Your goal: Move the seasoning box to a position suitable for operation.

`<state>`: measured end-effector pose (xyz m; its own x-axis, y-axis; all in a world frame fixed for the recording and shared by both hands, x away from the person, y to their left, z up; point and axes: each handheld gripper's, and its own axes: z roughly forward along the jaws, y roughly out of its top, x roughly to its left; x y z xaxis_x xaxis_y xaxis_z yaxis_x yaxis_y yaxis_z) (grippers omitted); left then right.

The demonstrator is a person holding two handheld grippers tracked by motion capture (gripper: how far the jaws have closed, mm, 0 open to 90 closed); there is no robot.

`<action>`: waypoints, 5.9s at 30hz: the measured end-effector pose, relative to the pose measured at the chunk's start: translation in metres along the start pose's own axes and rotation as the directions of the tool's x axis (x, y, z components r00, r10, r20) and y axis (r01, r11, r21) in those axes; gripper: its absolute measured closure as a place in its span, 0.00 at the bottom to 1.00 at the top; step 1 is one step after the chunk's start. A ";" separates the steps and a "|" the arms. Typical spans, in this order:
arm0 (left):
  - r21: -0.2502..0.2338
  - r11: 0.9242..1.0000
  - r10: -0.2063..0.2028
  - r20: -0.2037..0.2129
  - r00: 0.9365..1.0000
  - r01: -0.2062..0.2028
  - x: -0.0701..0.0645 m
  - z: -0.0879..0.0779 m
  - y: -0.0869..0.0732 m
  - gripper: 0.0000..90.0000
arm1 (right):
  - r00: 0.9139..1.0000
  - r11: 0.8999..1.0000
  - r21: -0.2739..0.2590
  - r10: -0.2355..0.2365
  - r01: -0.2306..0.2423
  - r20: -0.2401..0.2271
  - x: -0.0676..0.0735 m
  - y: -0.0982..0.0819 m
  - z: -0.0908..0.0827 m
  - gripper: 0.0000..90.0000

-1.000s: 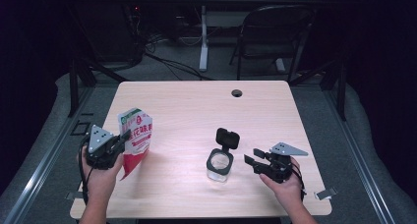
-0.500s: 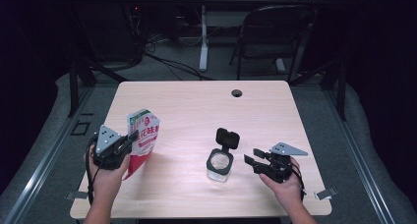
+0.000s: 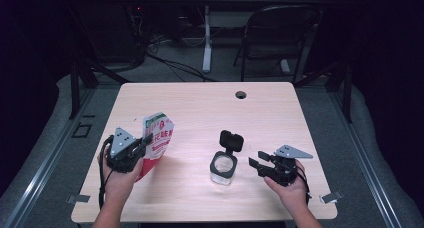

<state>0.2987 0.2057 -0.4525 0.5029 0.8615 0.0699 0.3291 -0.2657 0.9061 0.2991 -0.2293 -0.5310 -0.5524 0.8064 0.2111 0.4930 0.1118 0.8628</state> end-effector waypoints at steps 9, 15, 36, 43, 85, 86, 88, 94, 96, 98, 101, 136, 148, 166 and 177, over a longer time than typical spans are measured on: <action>-0.006 1.000 0.014 0.050 0.999 -0.013 -0.012 0.005 0.003 1.00 | 1.000 1.000 0.005 -0.030 0.030 0.011 0.001 0.002 0.000 0.59; -0.013 0.999 0.031 0.088 0.996 -0.030 -0.022 0.010 0.009 1.00 | 0.999 0.999 -0.005 -0.044 0.044 0.023 0.001 0.003 -0.001 0.57; -0.034 0.997 0.067 0.172 0.983 -0.062 -0.049 0.025 0.013 1.00 | 1.000 1.000 0.011 -0.029 0.029 0.000 -0.001 0.003 -0.002 0.62; -0.032 0.998 0.058 0.191 0.980 -0.053 -0.050 0.023 0.009 1.00 | 0.999 1.000 -0.005 -0.013 0.013 -0.030 -0.001 0.003 -0.003 0.65; 0.032 0.999 -0.008 0.248 0.969 0.000 -0.059 0.011 -0.040 1.00 | 0.942 0.987 -0.044 -0.162 0.156 -0.295 0.062 0.049 0.015 0.74; 0.035 0.999 -0.011 0.249 0.968 0.003 -0.060 0.011 -0.040 1.00 | 0.940 0.987 -0.042 -0.163 0.158 -0.301 0.063 0.049 0.017 0.73; 0.035 0.999 -0.015 0.253 0.967 0.007 -0.061 0.011 -0.041 1.00 | 0.934 0.986 -0.034 -0.167 0.165 -0.315 0.066 0.048 0.021 0.73; 0.041 0.999 -0.013 0.254 0.967 0.003 -0.062 0.012 -0.043 1.00 | 0.926 0.985 -0.019 -0.167 0.171 -0.337 0.071 0.047 0.032 0.71; 0.037 0.999 -0.014 0.256 0.967 0.005 -0.062 0.013 -0.043 1.00 | 0.924 0.986 -0.013 -0.159 0.165 -0.348 0.073 0.048 0.035 0.70; 0.038 0.999 -0.013 0.255 0.967 0.004 -0.063 0.013 -0.043 1.00 | 0.921 0.986 -0.010 -0.157 0.164 -0.357 0.074 0.048 0.038 0.69; 0.038 0.999 -0.013 0.257 0.966 0.004 -0.063 0.013 -0.043 1.00 | 0.919 0.986 -0.004 -0.158 0.168 -0.362 0.076 0.048 0.040 0.68; 0.042 0.999 -0.008 0.277 0.961 -0.004 -0.067 0.016 -0.043 1.00 | 0.892 0.969 0.069 -0.189 0.237 -0.410 0.099 0.042 0.062 0.80; 0.042 0.999 -0.007 0.280 0.960 -0.005 -0.068 0.016 -0.045 1.00 | 0.887 0.968 0.097 -0.171 0.233 -0.428 0.099 0.041 0.064 0.99; 0.044 0.999 -0.010 0.283 0.959 -0.003 -0.065 0.013 -0.052 0.94 | 0.884 0.973 0.102 -0.141 0.207 -0.446 0.099 0.042 0.066 1.00; 0.037 0.999 -0.037 0.252 0.967 0.029 -0.058 0.012 -0.062 0.62 | 0.885 0.971 0.095 -0.157 0.219 -0.438 0.099 0.043 0.066 1.00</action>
<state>0.2588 0.1672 -0.5174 0.6753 0.7341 -0.0712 0.3731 -0.2568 0.8915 0.3097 -0.1061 -0.5028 -0.8606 0.4421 0.2528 0.4218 0.3406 0.8403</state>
